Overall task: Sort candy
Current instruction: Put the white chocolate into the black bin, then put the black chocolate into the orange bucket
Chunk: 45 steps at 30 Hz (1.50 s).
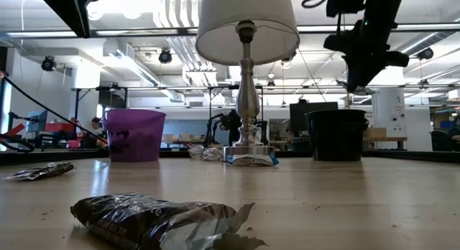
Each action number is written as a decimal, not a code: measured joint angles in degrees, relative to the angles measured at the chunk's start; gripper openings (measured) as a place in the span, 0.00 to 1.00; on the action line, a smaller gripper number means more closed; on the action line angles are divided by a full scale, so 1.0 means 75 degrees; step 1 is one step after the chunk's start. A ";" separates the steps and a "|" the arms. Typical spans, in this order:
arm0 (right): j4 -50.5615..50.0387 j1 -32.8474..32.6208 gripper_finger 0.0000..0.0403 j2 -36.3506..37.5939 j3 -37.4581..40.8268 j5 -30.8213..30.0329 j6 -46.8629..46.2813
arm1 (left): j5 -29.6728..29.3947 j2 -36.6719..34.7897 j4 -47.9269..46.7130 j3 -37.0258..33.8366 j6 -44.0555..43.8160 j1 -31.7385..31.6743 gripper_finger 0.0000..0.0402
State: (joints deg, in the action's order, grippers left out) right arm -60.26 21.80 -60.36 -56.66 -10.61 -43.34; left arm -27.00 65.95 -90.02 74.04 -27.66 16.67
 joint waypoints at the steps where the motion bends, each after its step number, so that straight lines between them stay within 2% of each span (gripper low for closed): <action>1: 0.0007 0.0248 0.12 0.0000 0.0000 0.0002 0.0233 | 0.0000 -0.0001 0.0000 0.0000 0.0000 0.0000 0.24; 8: 0.0291 0.1782 0.12 0.0003 -0.0003 0.0289 0.1799 | 0.0003 0.0058 0.0000 0.0000 -0.0242 0.0000 0.24; 15: 0.1328 0.2423 0.13 0.0003 -0.0003 0.0431 0.2672 | 0.0013 0.0129 0.0000 0.0000 -0.0445 0.0000 0.24; 19: 0.1543 0.2608 0.18 -0.0003 -0.0006 0.0441 0.2826 | 0.0016 0.0184 0.0000 0.0000 -0.0448 0.0000 0.24; 31: 0.1540 0.2786 0.42 -0.0003 -0.0003 0.0472 0.3061 | 0.0017 0.0198 0.0003 0.0000 -0.0685 0.0000 0.24; 39: 0.1450 0.2784 0.45 0.0003 -0.0439 0.0475 0.3052 | 0.0107 0.0198 0.0000 0.0003 -0.0892 -0.0003 0.26; 45: 0.1447 0.2784 0.45 0.0006 -0.1109 0.0476 0.3035 | 0.0538 0.0198 0.0001 0.0003 -0.1584 0.0000 0.36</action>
State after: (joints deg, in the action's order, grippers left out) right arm -49.41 42.68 -60.31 -64.98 -7.04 -20.58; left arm -22.97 67.44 -90.01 74.06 -39.54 16.67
